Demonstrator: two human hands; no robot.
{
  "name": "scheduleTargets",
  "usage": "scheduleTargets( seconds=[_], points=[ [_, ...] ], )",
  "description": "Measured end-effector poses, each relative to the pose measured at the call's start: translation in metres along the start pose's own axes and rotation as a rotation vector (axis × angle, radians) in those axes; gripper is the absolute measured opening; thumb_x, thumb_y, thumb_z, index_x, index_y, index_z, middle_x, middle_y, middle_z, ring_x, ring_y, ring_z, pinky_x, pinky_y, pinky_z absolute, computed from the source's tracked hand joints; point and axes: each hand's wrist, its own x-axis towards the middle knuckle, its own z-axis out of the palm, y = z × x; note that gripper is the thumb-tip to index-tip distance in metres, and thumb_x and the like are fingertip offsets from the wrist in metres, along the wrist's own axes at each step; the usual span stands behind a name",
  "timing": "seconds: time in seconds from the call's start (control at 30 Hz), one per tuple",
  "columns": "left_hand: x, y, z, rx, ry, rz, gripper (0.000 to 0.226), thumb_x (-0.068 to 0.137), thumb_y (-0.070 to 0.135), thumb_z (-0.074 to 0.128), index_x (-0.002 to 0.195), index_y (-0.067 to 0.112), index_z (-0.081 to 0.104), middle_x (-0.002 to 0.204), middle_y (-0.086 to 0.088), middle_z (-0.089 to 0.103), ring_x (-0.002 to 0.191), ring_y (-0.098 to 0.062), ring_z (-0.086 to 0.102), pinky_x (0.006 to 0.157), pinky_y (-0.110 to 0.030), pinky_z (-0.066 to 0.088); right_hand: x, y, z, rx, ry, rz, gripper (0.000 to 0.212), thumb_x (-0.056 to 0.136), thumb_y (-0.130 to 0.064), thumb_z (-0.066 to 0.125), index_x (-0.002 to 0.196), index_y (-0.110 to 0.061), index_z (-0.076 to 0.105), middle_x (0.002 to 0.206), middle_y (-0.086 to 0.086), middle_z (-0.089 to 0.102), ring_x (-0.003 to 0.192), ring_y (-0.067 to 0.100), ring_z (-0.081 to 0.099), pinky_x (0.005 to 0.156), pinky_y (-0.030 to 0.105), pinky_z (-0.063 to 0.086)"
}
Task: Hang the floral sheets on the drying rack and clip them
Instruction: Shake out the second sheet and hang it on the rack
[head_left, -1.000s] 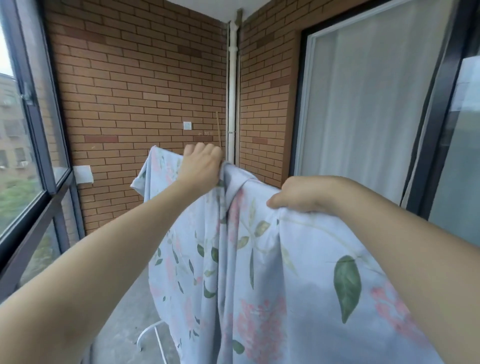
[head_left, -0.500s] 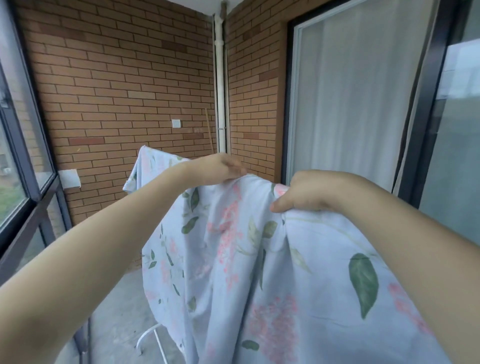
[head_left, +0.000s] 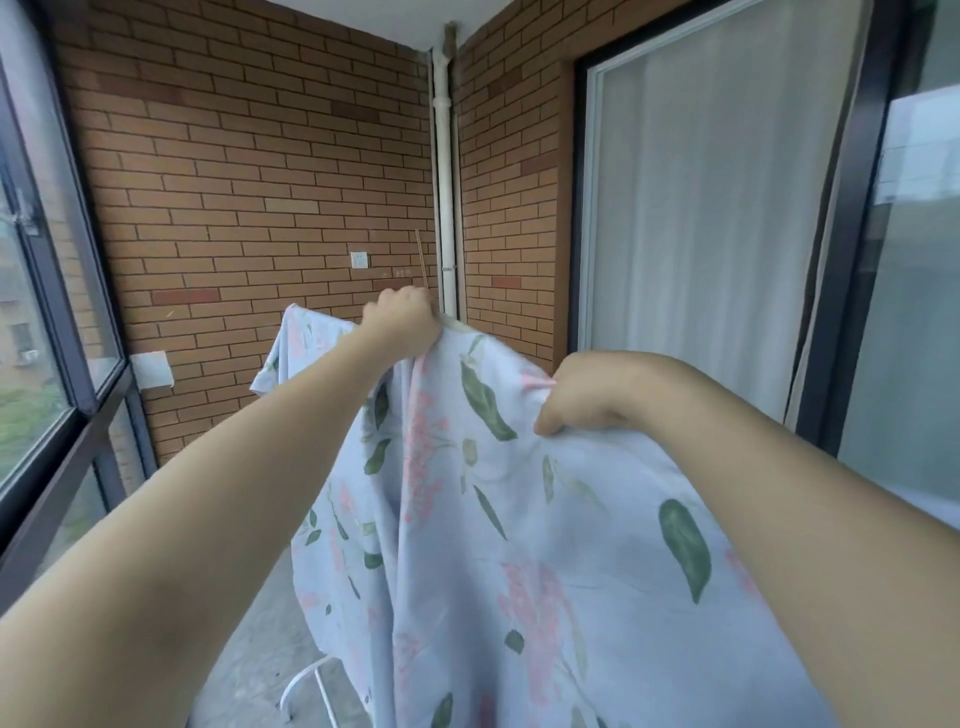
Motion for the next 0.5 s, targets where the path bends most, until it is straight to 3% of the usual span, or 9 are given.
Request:
scheduleTargets(
  seconds=[0.07,0.13,0.2,0.3,0.4,0.5],
  points=[
    [-0.008,0.01,-0.002,-0.398,-0.153,0.098,0.025,0.095,0.013,0.041,0.105,0.008,0.064,0.105,-0.004,0.065,0.102,-0.028,0.057,0.091,-0.039,0.046,-0.001,0.005,-0.003,-0.018,-0.025,0.013,0.02,0.085,-0.028,0.063,0.093,-0.011,0.056,0.081,0.003,0.057,0.066,0.021,0.052,0.058,0.026,0.038],
    [-0.026,0.014,0.0,-0.64,-0.282,0.223,0.032,0.098,0.035,0.047,0.099,0.01,0.068,0.099,-0.002,0.069,0.095,-0.019,0.063,0.089,-0.032,0.047,-0.001,0.011,-0.005,-0.011,-0.046,0.022,0.022,0.085,-0.029,0.065,0.098,-0.011,0.06,0.091,0.005,0.062,0.076,0.024,0.057,0.066,0.028,0.043],
    [-0.042,0.012,0.014,-0.567,-0.297,0.306,0.054,0.096,0.053,0.041,0.085,0.005,0.063,0.085,-0.004,0.065,0.082,-0.017,0.06,0.085,-0.034,0.046,-0.001,0.014,-0.005,-0.02,-0.06,0.025,0.03,0.084,-0.029,0.067,0.107,-0.011,0.062,0.102,0.006,0.066,0.09,0.026,0.063,0.077,0.031,0.049],
    [-0.04,0.001,0.044,-0.458,-0.09,0.282,0.054,0.101,0.046,0.032,0.062,0.011,0.044,0.066,-0.007,0.053,0.075,-0.024,0.054,0.081,-0.041,0.042,0.004,0.008,-0.001,-0.043,-0.048,0.009,0.035,0.083,-0.031,0.069,0.111,-0.013,0.06,0.106,0.005,0.065,0.092,0.026,0.063,0.078,0.03,0.048],
    [-0.035,0.003,0.054,-0.501,0.054,0.195,0.05,0.096,0.039,0.03,0.063,0.005,0.047,0.068,-0.009,0.057,0.082,-0.026,0.051,0.089,-0.044,0.039,0.006,0.001,0.002,-0.02,-0.01,0.0,0.04,0.084,-0.051,0.062,0.098,-0.014,0.055,0.091,0.001,0.06,0.087,0.024,0.059,0.075,0.03,0.044],
    [-0.038,0.009,0.059,-0.509,0.1,0.234,0.045,0.091,0.034,0.027,0.065,0.004,0.047,0.071,-0.009,0.057,0.079,-0.024,0.044,0.084,-0.042,0.037,0.011,0.003,0.004,-0.022,0.025,-0.026,0.053,0.093,-0.061,0.04,0.111,-0.014,0.055,0.101,0.002,0.058,0.096,0.024,0.056,0.085,0.033,0.045]
  ],
)
